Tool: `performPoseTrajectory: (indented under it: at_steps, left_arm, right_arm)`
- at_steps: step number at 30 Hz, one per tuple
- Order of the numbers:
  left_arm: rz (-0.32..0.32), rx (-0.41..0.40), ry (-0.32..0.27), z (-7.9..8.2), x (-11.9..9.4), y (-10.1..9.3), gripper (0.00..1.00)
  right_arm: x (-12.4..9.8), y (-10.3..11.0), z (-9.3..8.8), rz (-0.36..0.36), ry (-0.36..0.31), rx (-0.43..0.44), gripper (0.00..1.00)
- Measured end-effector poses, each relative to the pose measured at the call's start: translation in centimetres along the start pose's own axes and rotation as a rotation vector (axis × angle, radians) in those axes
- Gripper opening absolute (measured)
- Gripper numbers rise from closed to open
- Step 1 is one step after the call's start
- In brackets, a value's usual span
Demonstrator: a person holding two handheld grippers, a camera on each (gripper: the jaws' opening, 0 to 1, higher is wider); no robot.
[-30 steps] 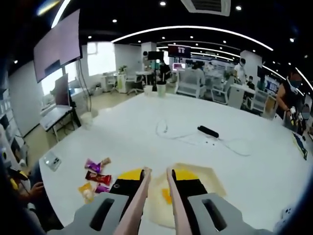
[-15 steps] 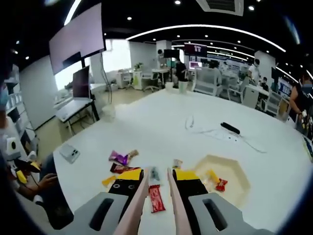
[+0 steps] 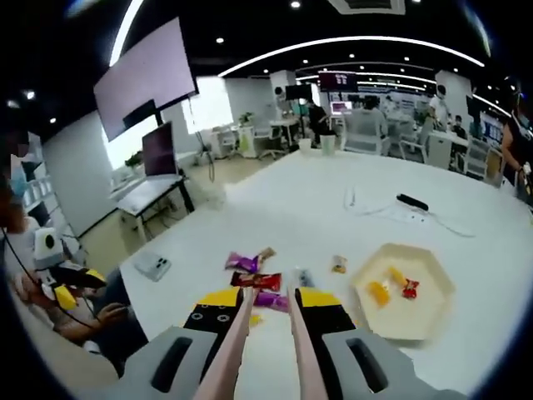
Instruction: Place the target food into the container with the food tongs after gripping and lifting it, then release it inside without dropping or visibly crushing the food.
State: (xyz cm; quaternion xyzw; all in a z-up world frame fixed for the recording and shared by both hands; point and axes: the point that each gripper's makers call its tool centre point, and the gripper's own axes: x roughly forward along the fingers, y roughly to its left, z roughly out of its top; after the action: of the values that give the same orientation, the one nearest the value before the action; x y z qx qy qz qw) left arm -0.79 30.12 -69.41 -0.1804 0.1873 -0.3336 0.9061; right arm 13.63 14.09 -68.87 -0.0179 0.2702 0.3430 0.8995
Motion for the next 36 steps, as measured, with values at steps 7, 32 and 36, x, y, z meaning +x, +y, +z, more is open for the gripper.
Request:
performPoseTrajectory:
  at_steps: [7,32,36]
  left_arm:
    - [-0.063,0.026,0.03,-0.2,2.9,-2.3,0.45]
    - [-0.135,0.016,0.064,-1.4,8.3,-5.3,0.46]
    - [-0.12,0.035,0.073,-1.1,8.1,-5.4,0.46]
  right_arm:
    - [-2.4,1.3,-1.3,0.039,0.0,-0.013,0.24]
    - [-7.6,0.3,-2.7,-0.001,-0.022,0.057,0.25]
    - [-8.0,1.0,-1.8,0.021,-0.053,0.056,0.25]
